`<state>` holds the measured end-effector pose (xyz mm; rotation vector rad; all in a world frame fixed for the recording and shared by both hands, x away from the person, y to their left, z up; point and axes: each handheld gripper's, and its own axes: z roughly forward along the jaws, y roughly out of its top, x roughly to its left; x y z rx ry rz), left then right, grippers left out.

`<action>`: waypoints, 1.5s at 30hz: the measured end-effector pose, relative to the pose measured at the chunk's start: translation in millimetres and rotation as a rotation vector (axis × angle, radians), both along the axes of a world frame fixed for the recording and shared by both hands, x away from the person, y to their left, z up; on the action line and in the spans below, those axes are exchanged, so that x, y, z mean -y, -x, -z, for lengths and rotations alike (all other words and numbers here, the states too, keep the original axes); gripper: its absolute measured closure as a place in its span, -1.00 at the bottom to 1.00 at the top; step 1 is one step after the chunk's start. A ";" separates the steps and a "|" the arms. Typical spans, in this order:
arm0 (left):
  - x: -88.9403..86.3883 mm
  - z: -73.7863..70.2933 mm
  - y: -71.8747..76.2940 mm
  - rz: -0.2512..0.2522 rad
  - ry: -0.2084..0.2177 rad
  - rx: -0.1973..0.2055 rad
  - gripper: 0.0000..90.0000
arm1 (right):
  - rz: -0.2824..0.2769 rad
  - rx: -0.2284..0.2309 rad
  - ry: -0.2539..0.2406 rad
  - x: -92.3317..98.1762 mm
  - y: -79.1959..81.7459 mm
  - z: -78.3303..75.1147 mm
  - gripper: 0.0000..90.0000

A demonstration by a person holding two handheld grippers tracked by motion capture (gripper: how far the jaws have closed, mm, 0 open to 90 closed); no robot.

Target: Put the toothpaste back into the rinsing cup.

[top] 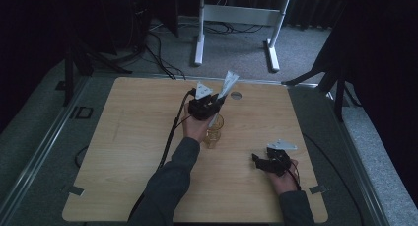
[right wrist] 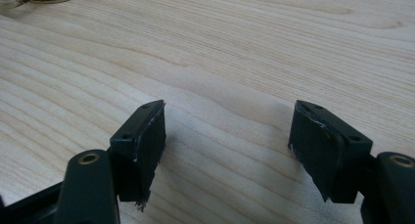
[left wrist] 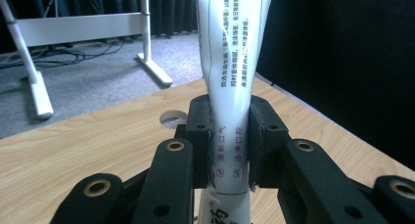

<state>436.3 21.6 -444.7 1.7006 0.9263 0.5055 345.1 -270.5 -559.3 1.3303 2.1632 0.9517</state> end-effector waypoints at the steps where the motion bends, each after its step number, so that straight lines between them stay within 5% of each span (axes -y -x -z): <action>1: 0.0 0.0 0.0 0.000 0.000 0.000 0.65 | 0.000 0.000 0.000 0.0 0.0 0.0 -0.35; 32: 1.9 13.1 8.8 0.023 -0.063 -0.003 0.63 | -0.001 -0.001 -0.001 -0.2 0.4 0.0 -0.35; 38: 1.4 18.5 15.5 0.038 -0.108 -0.001 0.62 | -0.001 -0.001 0.000 -0.2 0.4 0.0 -0.35; 45: -5.8 12.9 22.1 0.035 -0.047 0.038 0.51 | -0.001 -0.002 0.000 -0.3 0.5 0.0 -0.35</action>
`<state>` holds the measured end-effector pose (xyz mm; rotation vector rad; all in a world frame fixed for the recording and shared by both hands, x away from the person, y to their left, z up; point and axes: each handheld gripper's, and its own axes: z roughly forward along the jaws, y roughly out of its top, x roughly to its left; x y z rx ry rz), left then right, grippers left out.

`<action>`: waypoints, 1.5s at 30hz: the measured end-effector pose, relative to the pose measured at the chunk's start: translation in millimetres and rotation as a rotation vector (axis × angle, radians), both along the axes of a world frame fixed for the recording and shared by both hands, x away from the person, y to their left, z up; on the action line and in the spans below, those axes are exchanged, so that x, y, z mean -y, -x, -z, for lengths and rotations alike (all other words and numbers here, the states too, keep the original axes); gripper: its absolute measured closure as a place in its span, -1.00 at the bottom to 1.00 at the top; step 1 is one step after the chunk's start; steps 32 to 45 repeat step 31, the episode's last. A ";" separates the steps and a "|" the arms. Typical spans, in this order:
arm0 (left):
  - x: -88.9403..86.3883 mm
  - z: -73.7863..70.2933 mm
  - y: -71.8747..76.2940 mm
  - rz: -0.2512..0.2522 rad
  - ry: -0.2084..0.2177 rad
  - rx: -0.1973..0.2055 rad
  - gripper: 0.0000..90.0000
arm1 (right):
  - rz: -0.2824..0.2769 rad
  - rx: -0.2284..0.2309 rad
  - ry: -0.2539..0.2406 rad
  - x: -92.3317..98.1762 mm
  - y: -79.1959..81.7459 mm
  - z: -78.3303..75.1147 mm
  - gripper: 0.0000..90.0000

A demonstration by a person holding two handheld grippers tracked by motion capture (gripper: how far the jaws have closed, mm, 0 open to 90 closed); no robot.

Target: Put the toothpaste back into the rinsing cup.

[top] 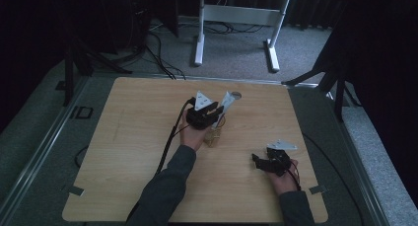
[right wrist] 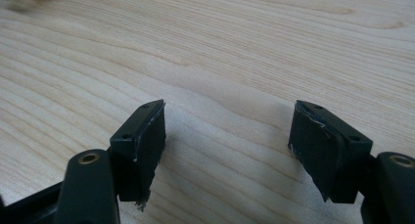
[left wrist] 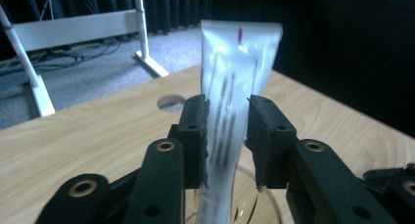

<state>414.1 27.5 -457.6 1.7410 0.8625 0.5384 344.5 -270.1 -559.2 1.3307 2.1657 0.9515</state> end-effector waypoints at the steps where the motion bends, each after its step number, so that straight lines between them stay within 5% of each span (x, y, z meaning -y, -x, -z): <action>1: -0.6 -1.4 0.9 -0.001 -0.001 0.004 0.38 | 0.000 0.002 -0.001 -0.1 0.0 0.1 -0.35; 18: -32.2 4.2 20.2 -0.006 0.000 -0.022 0.03 | -0.001 0.002 0.001 0.0 0.0 0.1 -0.35; 25: -56.4 9.5 24.3 -0.061 0.027 -0.051 -0.10 | -0.001 0.002 0.001 0.0 0.0 0.1 -0.35; 31: -70.0 19.2 26.3 -0.122 -0.010 -0.098 -0.27 | -0.001 0.002 0.001 0.0 -0.1 0.1 -0.35; 45: -70.0 19.2 26.3 -0.122 -0.010 -0.098 -0.27 | -0.001 0.002 0.001 0.0 -0.1 0.1 -0.35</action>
